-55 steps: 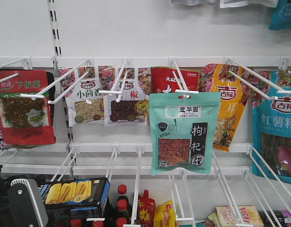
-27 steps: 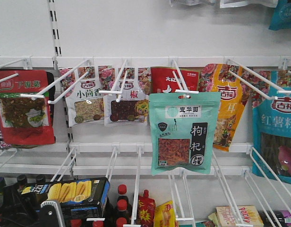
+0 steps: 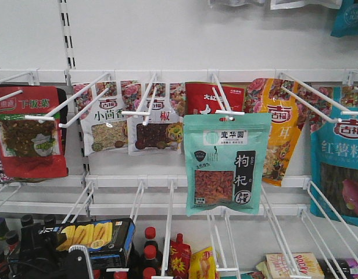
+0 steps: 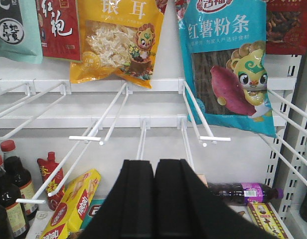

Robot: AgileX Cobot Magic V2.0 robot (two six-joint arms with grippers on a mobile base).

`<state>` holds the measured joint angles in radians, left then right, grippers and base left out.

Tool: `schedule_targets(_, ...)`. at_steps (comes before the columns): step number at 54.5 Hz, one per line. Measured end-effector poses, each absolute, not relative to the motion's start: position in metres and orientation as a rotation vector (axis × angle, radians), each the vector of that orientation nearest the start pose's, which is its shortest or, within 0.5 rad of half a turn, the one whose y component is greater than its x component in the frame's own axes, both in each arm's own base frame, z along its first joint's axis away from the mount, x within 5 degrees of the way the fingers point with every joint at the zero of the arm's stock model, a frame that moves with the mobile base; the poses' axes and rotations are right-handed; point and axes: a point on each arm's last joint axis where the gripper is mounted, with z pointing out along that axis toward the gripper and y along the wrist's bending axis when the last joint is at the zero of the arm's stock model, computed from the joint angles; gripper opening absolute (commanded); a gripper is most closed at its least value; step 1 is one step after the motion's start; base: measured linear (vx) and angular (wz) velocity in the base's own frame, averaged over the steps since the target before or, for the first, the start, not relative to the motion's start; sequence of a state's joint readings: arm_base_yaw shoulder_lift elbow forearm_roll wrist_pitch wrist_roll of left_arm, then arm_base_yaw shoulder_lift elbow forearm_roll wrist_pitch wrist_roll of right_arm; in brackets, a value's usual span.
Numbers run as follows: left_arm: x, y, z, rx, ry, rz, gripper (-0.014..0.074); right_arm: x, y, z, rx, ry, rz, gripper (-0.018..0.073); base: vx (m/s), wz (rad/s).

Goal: Pick snacks and fruit into basket
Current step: 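Pull the held Franzzi box up and back toward the robot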

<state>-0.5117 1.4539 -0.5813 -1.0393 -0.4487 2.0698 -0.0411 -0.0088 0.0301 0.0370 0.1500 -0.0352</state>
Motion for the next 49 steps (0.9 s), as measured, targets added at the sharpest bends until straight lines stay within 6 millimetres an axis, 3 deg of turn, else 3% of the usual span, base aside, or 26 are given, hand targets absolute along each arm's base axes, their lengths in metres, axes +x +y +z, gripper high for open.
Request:
schedule_targets(18,0.282,-0.113,0.185,1.360,1.667,0.823,0.0615,0.057,-0.002,0.190,0.031,1.654,-0.026,-0.0008,0.00,0.00)
schedule_targets(27,0.291,-0.115,0.181,1.294,1.677,0.851,0.0542,0.057,-0.002,0.190,0.031,1.654,-0.026,-0.0008,0.00,0.00)
schedule_targets(35,0.293,-0.115,0.180,1.272,1.671,0.863,0.0341,0.057,-0.002,0.190,0.031,1.654,-0.026,-0.0008,0.00,0.00)
schedule_targets(44,0.294,-0.115,0.181,1.259,1.662,0.873,0.0014,0.057,-0.002,0.190,0.031,1.654,-0.026,-0.0008,0.00,0.00)
schedule_targets(49,0.294,-0.115,0.181,1.233,1.673,0.856,-0.0009,0.057,-0.002,0.190,0.031,1.654,-0.026,-0.0008,0.00,0.00)
